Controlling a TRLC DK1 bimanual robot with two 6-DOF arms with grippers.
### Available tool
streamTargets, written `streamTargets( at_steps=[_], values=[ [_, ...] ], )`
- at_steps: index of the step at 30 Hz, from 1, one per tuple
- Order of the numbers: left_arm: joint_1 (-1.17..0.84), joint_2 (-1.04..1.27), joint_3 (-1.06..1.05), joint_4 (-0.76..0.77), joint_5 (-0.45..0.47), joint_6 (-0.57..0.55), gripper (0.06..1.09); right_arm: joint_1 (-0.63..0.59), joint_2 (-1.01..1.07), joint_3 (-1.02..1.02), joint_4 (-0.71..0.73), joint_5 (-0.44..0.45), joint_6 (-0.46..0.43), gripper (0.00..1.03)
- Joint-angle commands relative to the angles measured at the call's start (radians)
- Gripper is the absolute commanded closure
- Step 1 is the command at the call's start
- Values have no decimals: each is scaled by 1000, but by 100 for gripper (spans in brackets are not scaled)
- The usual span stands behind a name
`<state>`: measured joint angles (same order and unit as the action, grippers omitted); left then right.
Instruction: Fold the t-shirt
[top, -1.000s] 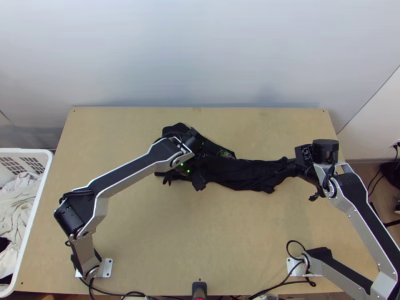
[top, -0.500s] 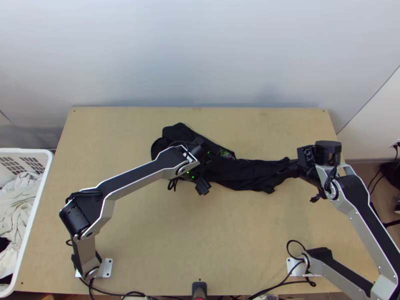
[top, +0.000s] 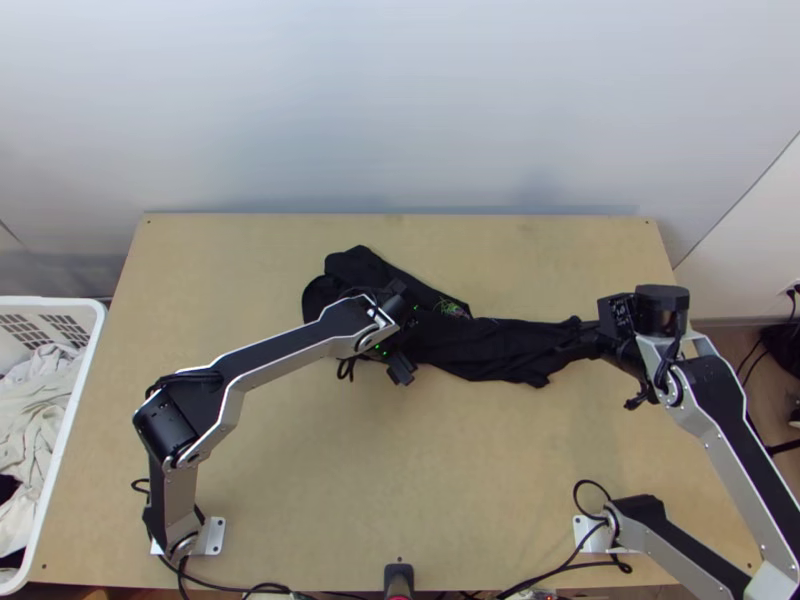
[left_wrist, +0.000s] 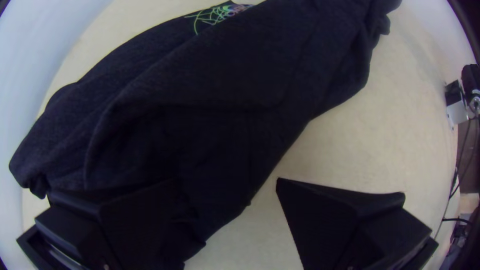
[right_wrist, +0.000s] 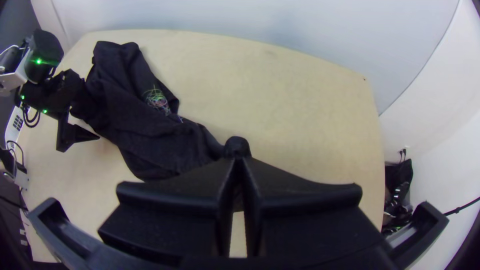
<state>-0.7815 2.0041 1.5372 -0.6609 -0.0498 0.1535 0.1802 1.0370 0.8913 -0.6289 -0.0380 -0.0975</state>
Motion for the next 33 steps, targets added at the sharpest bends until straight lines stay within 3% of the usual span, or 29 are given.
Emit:
streamTargets(
  at_steps=[1,16,22,33],
  values=[
    [5,24,-15,43,-32,8,17,1,-28,3,-32,1,1,100],
    [18,12,15,3,-32,31,20,5,-83,-2,-106,1,-10,100],
    [33,28,104,-94,30,44,20,27,-97,-12,-115,1,5,100],
    [45,70,123,-98,30,66,25,24,-103,-14,-118,1,8,100]
  ],
)
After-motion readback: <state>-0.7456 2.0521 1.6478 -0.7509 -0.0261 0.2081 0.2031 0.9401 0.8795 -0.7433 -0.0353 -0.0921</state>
